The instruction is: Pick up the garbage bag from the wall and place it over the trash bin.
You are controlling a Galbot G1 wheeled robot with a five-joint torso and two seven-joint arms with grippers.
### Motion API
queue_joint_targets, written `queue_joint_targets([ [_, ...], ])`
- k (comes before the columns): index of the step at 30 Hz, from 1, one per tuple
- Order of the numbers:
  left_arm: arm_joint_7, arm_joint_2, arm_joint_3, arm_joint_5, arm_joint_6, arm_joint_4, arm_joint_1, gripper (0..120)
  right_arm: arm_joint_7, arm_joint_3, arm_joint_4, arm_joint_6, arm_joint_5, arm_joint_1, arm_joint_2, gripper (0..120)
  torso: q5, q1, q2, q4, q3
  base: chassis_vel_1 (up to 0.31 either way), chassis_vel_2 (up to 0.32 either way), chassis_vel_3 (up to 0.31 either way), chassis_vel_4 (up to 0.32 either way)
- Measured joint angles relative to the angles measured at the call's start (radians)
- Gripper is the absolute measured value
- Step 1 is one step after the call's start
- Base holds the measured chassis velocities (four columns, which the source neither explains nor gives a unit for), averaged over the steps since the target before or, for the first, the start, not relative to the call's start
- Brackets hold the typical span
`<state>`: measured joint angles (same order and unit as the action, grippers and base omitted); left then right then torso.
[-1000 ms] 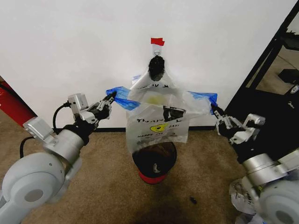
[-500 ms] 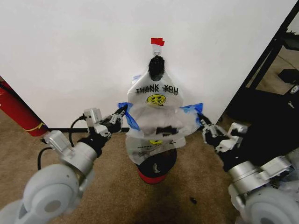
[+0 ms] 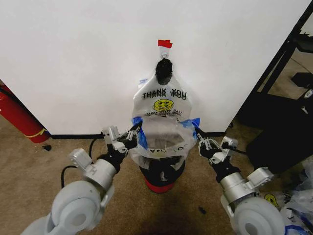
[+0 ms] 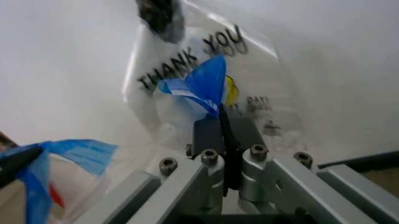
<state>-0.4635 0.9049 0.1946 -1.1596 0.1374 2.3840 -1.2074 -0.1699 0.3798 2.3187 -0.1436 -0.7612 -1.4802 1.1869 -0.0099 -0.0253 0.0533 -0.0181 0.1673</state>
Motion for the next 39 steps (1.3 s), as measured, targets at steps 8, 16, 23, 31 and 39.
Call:
queue_joint_targets([
  [8, -0.006, 0.029, -0.021, 0.034, -0.003, -0.065, -0.036, 0, 0.020, -0.037, -0.104, 0.043, 0.104, -0.021, 0.044, 0, -0.0001, 0.000, 0.000, 0.0000, 0.000, 0.000, 0.000, 0.000, 0.000],
  [16, -0.010, 0.069, -0.069, 0.126, -0.020, -0.119, -0.088, 0, 0.024, -0.055, -0.195, 0.108, 0.229, -0.039, 0.082, 0, -0.0001, 0.000, 0.000, 0.0000, 0.000, 0.000, 0.000, 0.000, 0.000],
  [23, -0.025, 0.090, -0.086, 0.143, -0.028, -0.119, -0.082, 0, 0.022, -0.071, -0.208, 0.144, 0.259, -0.039, 0.115, 0, 0.0000, 0.000, 0.000, -0.0001, 0.000, 0.000, 0.000, 0.000, 0.000],
  [31, -0.069, 0.070, -0.060, 0.145, -0.005, -0.144, -0.127, 0, 0.023, -0.065, -0.246, 0.177, 0.351, -0.062, 0.114, 0, -0.0001, 0.000, 0.000, 0.0000, 0.000, 0.000, 0.000, 0.000, 0.000],
  [39, -0.101, 0.075, -0.070, 0.159, 0.026, -0.152, -0.185, 0, -0.007, -0.083, -0.282, 0.169, 0.434, -0.108, 0.127, 0, -0.0001, 0.000, 0.000, 0.0000, 0.000, 0.000, 0.000, 0.000, 0.000],
])
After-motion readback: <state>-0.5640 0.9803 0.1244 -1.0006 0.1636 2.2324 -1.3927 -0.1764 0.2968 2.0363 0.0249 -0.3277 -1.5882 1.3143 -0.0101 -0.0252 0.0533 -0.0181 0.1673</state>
